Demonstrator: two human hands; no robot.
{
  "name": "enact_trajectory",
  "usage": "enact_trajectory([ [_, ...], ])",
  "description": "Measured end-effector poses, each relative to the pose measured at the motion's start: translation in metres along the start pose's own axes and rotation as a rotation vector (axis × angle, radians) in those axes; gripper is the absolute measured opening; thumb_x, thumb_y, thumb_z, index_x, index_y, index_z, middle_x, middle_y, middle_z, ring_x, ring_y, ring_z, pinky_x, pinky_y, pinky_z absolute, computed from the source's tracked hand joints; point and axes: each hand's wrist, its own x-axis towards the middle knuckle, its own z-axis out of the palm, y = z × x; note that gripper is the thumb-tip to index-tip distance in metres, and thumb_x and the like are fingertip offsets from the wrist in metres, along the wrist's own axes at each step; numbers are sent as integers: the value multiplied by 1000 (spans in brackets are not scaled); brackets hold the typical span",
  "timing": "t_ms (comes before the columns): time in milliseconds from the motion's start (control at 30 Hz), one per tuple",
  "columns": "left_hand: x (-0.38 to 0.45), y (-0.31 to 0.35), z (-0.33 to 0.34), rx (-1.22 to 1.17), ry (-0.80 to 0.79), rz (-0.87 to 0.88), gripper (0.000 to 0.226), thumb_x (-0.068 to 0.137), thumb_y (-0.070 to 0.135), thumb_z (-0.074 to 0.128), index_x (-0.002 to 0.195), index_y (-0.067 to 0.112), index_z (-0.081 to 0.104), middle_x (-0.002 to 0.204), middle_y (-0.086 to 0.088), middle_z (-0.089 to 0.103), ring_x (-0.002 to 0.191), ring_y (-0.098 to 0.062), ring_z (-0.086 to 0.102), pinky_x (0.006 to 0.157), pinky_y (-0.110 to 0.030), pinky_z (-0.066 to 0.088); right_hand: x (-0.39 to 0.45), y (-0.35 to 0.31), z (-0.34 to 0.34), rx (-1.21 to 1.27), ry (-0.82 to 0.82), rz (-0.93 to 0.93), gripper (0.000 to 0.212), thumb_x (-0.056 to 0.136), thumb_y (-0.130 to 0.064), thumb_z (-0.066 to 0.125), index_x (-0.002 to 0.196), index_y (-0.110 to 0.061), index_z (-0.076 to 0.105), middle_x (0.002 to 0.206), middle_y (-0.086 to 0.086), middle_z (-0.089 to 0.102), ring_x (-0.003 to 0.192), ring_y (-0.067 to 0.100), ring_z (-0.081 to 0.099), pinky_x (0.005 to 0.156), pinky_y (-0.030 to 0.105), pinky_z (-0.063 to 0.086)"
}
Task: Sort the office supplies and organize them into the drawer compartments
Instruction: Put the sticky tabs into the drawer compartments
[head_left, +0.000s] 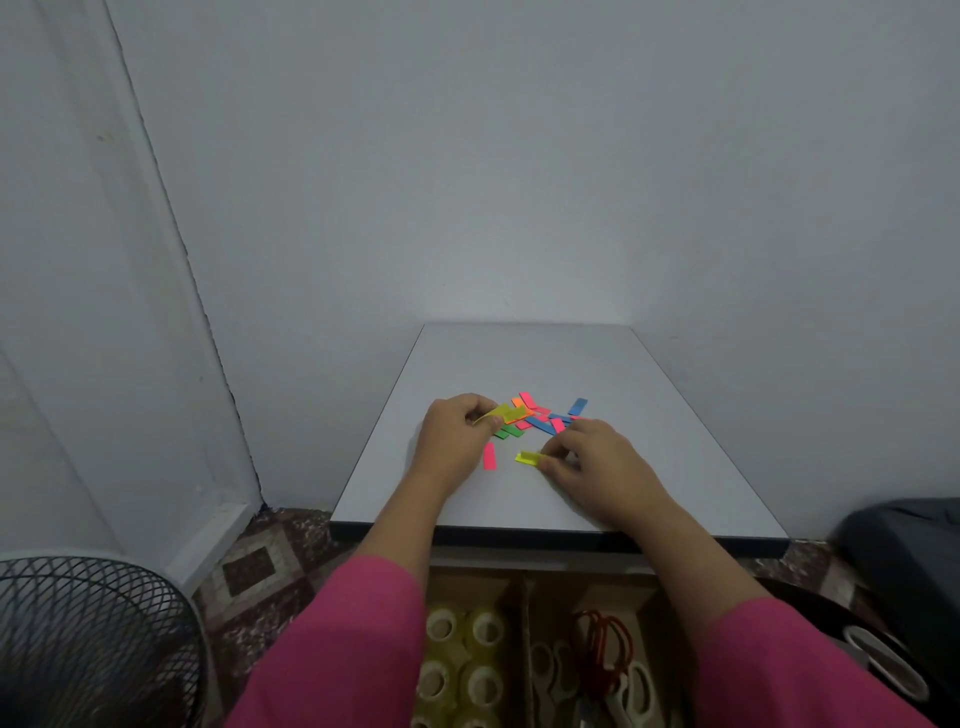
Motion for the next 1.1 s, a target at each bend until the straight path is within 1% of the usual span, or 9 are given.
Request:
enact_trajectory([
  [167, -1, -1, 2, 93, 4, 23, 9, 86, 20, 66, 82, 27, 69, 90, -6, 65, 81, -16, 59, 72, -31, 50, -1, -4, -4, 163, -43, 104, 13, 88, -39, 62, 89, -26, 65, 89, -13, 57, 84, 8, 51, 71, 24, 44],
  [267, -10, 8, 2, 248, 50, 147, 13, 89, 22, 64, 95, 17, 74, 90, 0, 65, 95, -14, 51, 79, -33, 48, -5, -7, -9, 224, -55, 130, 10, 89, -30, 64, 90, -21, 66, 85, -14, 58, 82, 7, 53, 66, 19, 41],
  [367, -28, 19, 0, 330, 102, 242, 19, 91, 22, 62, 104, 13, 73, 92, 0, 66, 95, -9, 45, 78, -27, 43, -10, -7, -13, 279, -46, 175, 9, 89, -23, 65, 96, -18, 69, 89, -13, 60, 86, 9, 52, 67, 16, 39],
  [500, -61, 25, -3, 210, 154, 161, 17, 90, 20, 63, 103, 13, 72, 96, 1, 64, 93, -4, 43, 77, -16, 37, -24, -13, -16, 257, -63, 226, 24, 92, -23, 62, 114, -18, 69, 109, -2, 63, 93, 7, 49, 81, 19, 37],
  [667, -117, 29, -1, 117, 127, 100, 10, 89, 19, 65, 95, 16, 72, 88, 11, 61, 85, 2, 46, 69, -2, 33, -58, -25, -22, 332, -24, 272, 20, 91, -23, 62, 107, -16, 72, 91, -9, 61, 83, 4, 51, 72, 18, 42],
  [733, -140, 29, 1, 43, 111, 63, 6, 87, 17, 66, 90, 20, 71, 85, 14, 60, 86, -2, 50, 69, -6, 37, -79, -31, -25, 334, 8, 243, 17, 90, -22, 64, 103, -18, 73, 89, -9, 60, 79, 2, 49, 67, 14, 38],
  [867, -179, 29, 4, -136, 75, -49, 21, 84, 14, 70, 78, 34, 68, 80, 7, 67, 81, -9, 60, 69, -22, 49, -129, -44, -26, 364, 42, 209, 10, 86, -23, 68, 93, -24, 75, 86, -12, 61, 82, 3, 55, 68, 11, 40],
  [1000, -212, 33, 7, -240, -1, -141, 24, 81, 5, 70, 72, 27, 68, 62, 12, 65, 61, 4, 57, 58, -11, 42, -174, -47, -25, 409, -127, 371, 4, 86, -26, 68, 85, -26, 72, 88, -11, 59, 75, 1, 57, 59, 9, 42],
  [1100, -235, 28, 12, -248, -118, -202, 21, 82, 4, 69, 72, 22, 69, 65, 8, 65, 63, 4, 58, 61, -11, 44, -200, -41, -25, 357, -266, 475, 7, 84, -29, 70, 82, -22, 70, 87, -5, 62, 76, 5, 57, 60, 21, 45],
])
